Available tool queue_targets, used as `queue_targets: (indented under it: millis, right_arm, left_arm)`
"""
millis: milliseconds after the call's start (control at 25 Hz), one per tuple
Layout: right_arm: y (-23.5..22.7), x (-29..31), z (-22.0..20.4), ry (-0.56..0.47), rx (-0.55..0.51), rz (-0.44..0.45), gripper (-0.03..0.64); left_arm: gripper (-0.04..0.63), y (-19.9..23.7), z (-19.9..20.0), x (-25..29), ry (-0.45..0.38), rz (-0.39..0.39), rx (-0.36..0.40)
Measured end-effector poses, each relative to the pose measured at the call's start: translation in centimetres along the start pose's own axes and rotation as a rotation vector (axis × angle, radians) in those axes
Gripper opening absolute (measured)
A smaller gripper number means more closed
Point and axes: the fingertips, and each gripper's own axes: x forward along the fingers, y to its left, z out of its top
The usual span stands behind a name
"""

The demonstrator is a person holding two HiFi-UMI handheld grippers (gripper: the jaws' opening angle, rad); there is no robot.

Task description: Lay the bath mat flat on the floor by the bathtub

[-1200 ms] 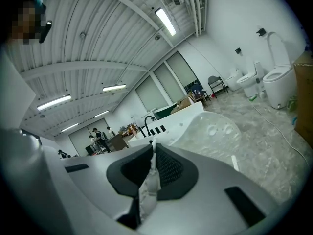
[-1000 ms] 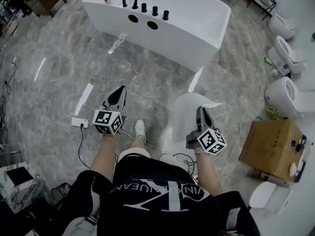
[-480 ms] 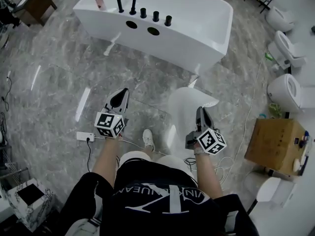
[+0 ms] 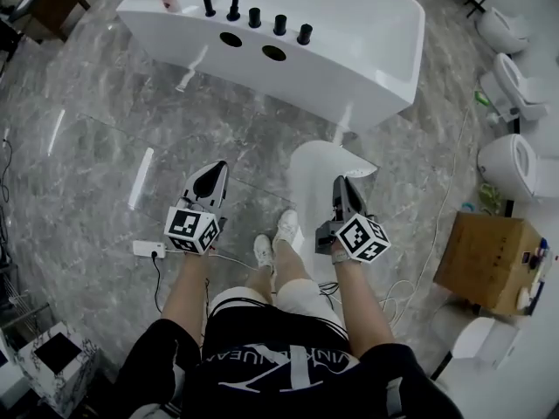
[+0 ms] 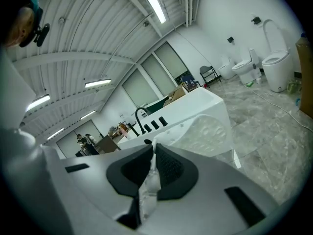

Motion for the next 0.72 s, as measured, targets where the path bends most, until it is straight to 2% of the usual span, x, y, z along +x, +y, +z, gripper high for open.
queue_targets:
  millis: [440, 720]
  right_arm:
    - [4.1, 13.3, -6.4, 0.115, 0.043, 0.076, 0.035]
    - [7.3, 22.0, -8.0, 0.094, 0.154, 0.138, 0.037]
  left_arm:
    - [0.014, 4.6, -1.3, 5.1, 0.034, 0.043, -0.005]
    - [0.014, 7.3, -1.1, 8.6, 0.027, 0.079, 0.020]
